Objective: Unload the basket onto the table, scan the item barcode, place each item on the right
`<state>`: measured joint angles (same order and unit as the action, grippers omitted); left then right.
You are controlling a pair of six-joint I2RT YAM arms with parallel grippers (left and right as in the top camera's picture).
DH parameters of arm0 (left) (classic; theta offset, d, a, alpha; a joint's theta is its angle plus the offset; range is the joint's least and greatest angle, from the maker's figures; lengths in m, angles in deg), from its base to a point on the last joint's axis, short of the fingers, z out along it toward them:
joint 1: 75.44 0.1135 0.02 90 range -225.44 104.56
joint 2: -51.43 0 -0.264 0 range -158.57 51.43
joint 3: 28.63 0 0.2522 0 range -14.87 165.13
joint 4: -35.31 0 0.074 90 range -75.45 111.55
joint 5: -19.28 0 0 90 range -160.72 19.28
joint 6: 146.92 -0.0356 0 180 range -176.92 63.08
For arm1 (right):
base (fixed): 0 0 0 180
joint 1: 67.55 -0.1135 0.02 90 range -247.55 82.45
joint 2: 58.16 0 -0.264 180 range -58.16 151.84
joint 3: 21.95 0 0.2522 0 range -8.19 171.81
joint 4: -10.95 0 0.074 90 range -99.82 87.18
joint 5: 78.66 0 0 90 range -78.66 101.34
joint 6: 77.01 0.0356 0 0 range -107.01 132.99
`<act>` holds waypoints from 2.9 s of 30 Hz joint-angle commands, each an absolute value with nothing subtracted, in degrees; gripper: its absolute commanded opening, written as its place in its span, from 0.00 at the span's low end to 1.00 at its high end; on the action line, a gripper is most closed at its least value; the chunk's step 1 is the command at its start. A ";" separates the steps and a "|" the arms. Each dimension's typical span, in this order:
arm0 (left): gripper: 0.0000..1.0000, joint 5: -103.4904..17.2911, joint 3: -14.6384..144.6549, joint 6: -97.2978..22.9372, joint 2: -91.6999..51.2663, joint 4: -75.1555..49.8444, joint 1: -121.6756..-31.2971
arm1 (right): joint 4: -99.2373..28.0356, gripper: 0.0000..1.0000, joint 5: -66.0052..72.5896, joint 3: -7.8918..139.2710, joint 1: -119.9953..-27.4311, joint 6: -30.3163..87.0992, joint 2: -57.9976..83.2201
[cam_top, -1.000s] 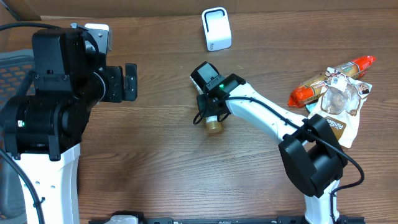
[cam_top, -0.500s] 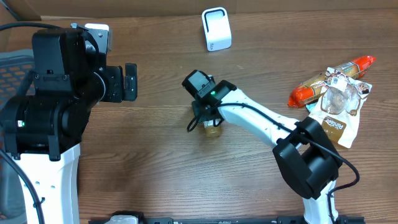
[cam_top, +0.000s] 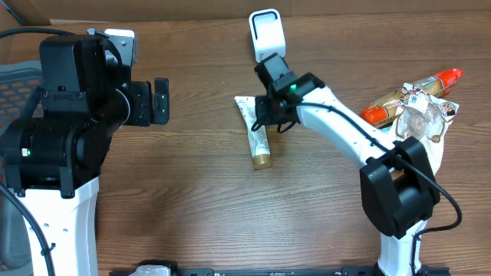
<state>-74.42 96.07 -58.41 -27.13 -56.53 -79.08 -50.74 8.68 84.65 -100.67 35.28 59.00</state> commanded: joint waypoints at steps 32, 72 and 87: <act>0.99 -74.14 96.11 -59.11 -27.22 -56.53 -78.84 | -51.79 0.29 1.73 85.98 -102.49 39.39 61.08; 1.00 -74.11 96.11 -59.09 -27.22 -56.53 -78.84 | -47.41 0.35 -18.36 77.13 -98.51 29.92 67.24; 1.00 -74.11 96.11 -59.11 -27.22 -56.53 -78.84 | -57.75 0.39 -3.41 87.89 -97.00 27.50 67.22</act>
<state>-74.42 96.07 -58.44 -27.13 -56.53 -79.08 -55.30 -14.42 82.97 -97.48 28.11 66.83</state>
